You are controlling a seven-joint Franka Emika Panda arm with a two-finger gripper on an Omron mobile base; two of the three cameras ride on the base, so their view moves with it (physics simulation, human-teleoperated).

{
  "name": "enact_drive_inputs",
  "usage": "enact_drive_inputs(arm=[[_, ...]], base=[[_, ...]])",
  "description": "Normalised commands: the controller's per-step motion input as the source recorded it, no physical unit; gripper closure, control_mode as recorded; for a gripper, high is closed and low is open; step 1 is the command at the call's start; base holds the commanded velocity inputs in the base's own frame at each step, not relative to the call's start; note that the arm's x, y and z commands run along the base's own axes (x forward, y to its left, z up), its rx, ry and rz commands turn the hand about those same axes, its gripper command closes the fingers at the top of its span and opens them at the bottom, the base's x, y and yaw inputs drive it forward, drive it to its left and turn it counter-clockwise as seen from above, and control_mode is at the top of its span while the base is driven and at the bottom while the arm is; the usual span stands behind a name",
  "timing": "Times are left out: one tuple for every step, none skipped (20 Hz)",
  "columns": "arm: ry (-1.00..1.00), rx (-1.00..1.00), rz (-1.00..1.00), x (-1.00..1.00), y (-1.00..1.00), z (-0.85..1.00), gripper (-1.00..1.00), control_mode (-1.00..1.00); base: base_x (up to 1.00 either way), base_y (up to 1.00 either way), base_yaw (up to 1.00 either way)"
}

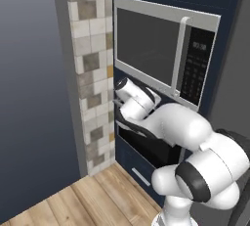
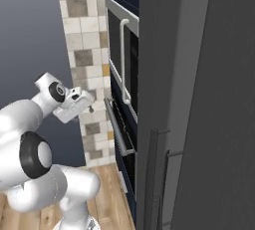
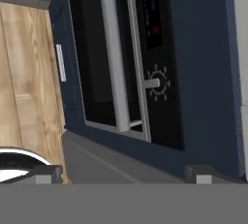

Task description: Take the baked cake out of the oven and place it on the plate for cooling. Then close the oven door.

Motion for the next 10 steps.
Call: enact_drive_inputs(arm=[[0.00,-0.14,0.00,0.31,0.00,-0.37,-1.00,-1.00],[0.00,-0.12,0.00,0.29,0.00,-0.37,-1.00,-1.00],[0.00,-0.13,0.00,0.26,-0.03,-0.36,-1.00,-1.00],[0.00,-0.12,0.00,0.26,-0.11,-0.36,-1.00,-1.00],[0.00,-0.12,0.00,0.30,-0.14,-0.39,-1.00,-1.00],[0.00,-0.12,0.00,0.34,-0.14,-0.40,-1.00,-1.00],[0.00,-0.11,0.00,0.36,-0.23,-0.40,-1.00,-1.00],[0.00,-0.11,0.00,0.33,-0.22,-0.41,-1.00,-1.00],[0.00,-0.09,0.00,0.30,-0.24,-0.40,-1.00,-1.00],[0.00,-0.09,0.00,0.26,-0.26,-0.37,-1.00,-1.00]], base=[[0.00,0.00,0.00],[0.00,0.00,0.00],[0.00,0.00,0.00],[0.00,0.00,0.00],[0.00,0.00,0.00],[0.00,0.00,0.00],[0.00,0.00,0.00],[0.00,0.00,0.00],[0.00,0.00,0.00],[0.00,0.00,0.00]])
